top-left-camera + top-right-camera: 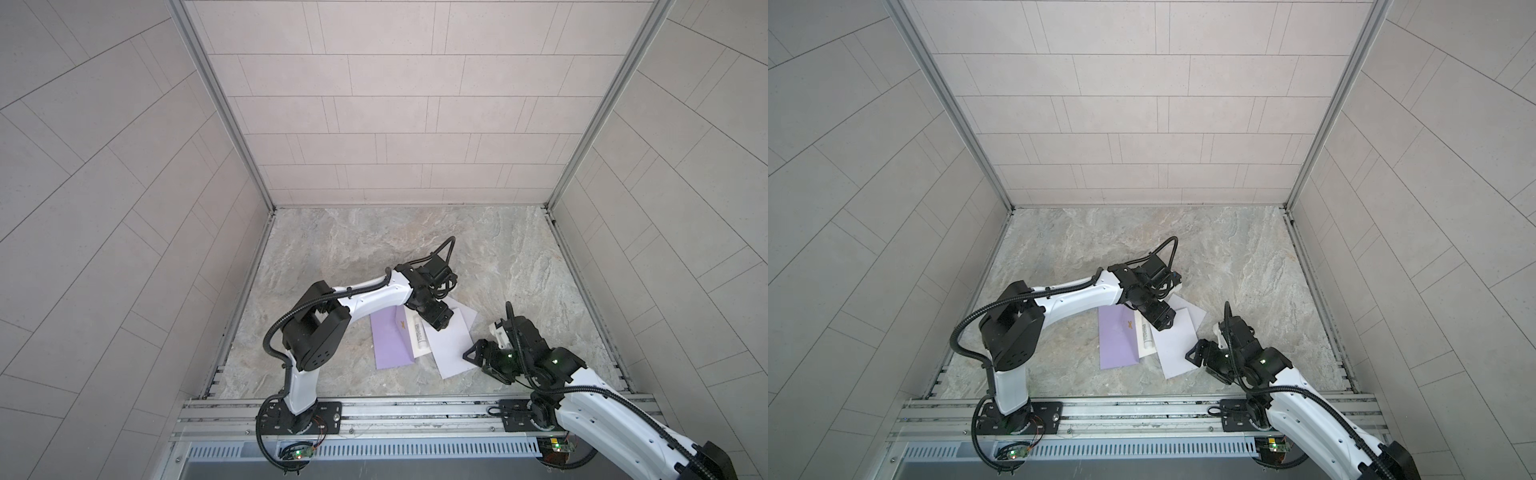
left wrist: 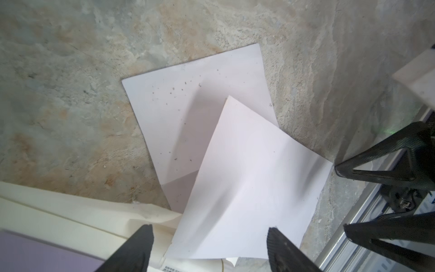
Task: Place the letter into the envelope and seal it
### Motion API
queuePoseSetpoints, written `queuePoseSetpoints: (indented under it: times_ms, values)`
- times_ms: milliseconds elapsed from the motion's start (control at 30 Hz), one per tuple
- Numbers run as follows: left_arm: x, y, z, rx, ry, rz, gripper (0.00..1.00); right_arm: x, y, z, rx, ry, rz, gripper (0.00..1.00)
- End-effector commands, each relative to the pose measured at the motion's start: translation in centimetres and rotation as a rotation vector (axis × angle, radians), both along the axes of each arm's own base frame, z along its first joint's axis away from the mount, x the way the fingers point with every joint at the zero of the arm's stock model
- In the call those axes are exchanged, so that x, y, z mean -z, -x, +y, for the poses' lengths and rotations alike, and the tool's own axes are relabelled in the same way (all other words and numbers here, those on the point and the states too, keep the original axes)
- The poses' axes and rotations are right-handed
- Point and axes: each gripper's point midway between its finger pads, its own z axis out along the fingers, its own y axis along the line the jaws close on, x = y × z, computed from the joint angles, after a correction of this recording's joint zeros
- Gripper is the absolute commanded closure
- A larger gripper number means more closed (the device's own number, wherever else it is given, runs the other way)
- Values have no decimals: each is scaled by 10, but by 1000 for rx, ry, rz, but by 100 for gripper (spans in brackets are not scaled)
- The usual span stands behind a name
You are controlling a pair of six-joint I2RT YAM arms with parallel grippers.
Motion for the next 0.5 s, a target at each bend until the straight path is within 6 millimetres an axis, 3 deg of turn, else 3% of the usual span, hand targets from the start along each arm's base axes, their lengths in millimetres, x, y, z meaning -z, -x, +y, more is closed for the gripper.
queuePoseSetpoints:
  times_ms: [0, 467]
  values:
    - [0, 4, 2, 27, -31, 12, 18, 21, 19, -7, 45, 30, 124, 17]
    - [25, 6, 10, 29, -112, 65, 19, 36, 5, -8, -34, 188, 113, 17]
